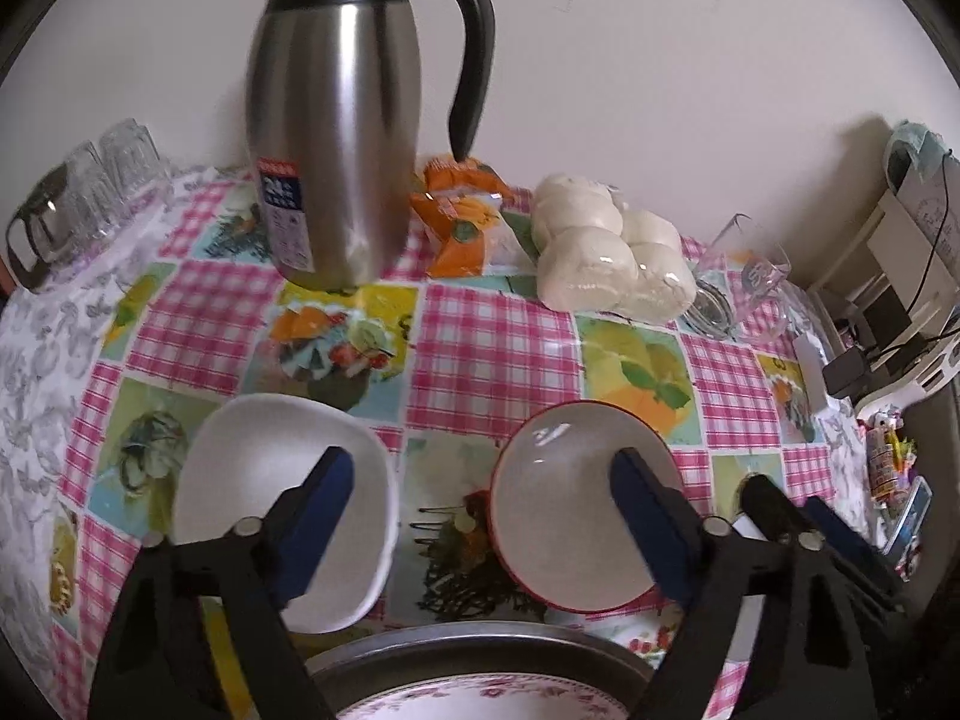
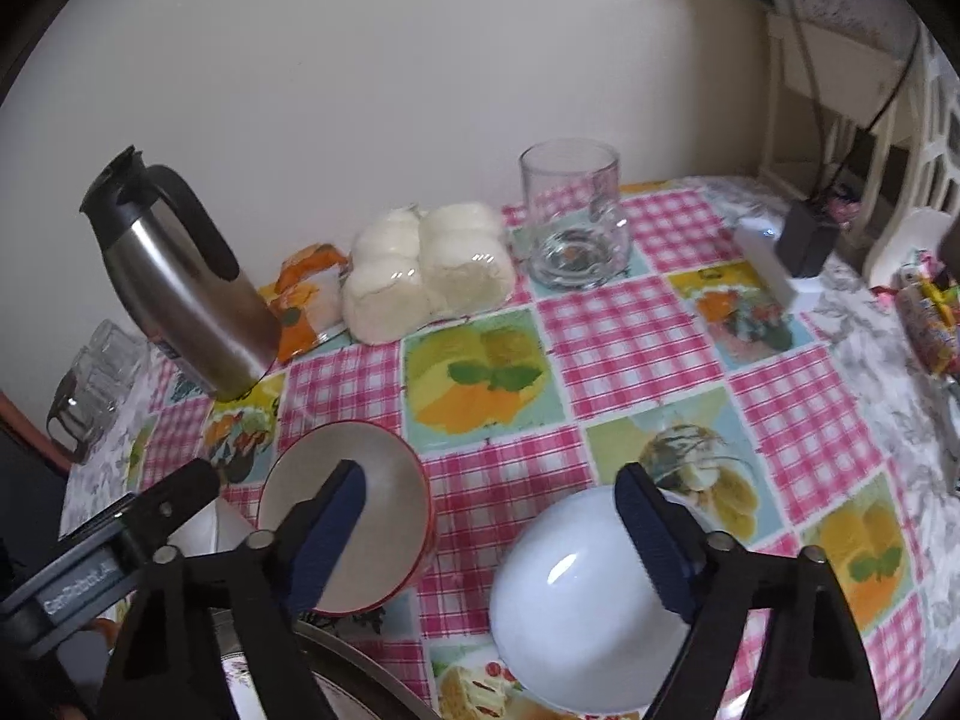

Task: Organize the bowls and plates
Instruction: 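Move both grippers to the red-rim white bowl and close on its rim, then lift the red-rim bowl off the table with both grippers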

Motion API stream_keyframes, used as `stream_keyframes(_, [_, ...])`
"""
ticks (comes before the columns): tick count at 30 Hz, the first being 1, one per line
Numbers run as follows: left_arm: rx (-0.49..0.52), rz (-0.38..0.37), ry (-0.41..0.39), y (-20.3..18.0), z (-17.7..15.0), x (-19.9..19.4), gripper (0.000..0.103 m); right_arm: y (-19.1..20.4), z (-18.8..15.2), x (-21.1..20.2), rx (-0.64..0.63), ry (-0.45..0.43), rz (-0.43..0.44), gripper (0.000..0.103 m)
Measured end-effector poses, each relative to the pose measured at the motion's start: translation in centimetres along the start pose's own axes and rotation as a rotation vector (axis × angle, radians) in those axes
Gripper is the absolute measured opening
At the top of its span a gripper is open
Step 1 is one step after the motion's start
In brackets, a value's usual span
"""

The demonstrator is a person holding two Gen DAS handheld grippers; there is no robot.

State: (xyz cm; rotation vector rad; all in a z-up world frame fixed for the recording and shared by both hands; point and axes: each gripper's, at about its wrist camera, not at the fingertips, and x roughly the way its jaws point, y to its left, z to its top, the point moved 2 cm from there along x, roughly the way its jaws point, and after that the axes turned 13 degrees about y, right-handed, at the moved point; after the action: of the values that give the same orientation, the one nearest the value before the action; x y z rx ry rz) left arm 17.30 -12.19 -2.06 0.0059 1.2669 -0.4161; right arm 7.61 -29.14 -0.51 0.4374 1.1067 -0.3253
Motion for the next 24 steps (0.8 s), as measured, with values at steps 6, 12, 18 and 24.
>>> stream_keyframes(6, [0.010, -0.004, 0.027, -0.9, 0.3, 1.4, 0.067, 0.4, 0.1, 1.6, -0.029, 0.040, 0.023, 0.073])
stream_keyframes(12, [0.027, 0.000, 0.060, -1.6, 0.2, 2.7, 0.056, 1.2, -0.1, 2.9, -0.075, 0.075, 0.040, 0.057])
stream_keyframes(18, [0.046, -0.014, 0.105, -2.1, -0.1, 3.8, 0.038, 2.0, -0.7, 4.3, -0.111, 0.116, 0.045, 0.040])
stream_keyframes(24, [0.047, -0.018, 0.138, -1.9, -0.3, 4.7, 0.037, 2.3, -1.3, 5.6, -0.127, 0.156, 0.047, 0.038])
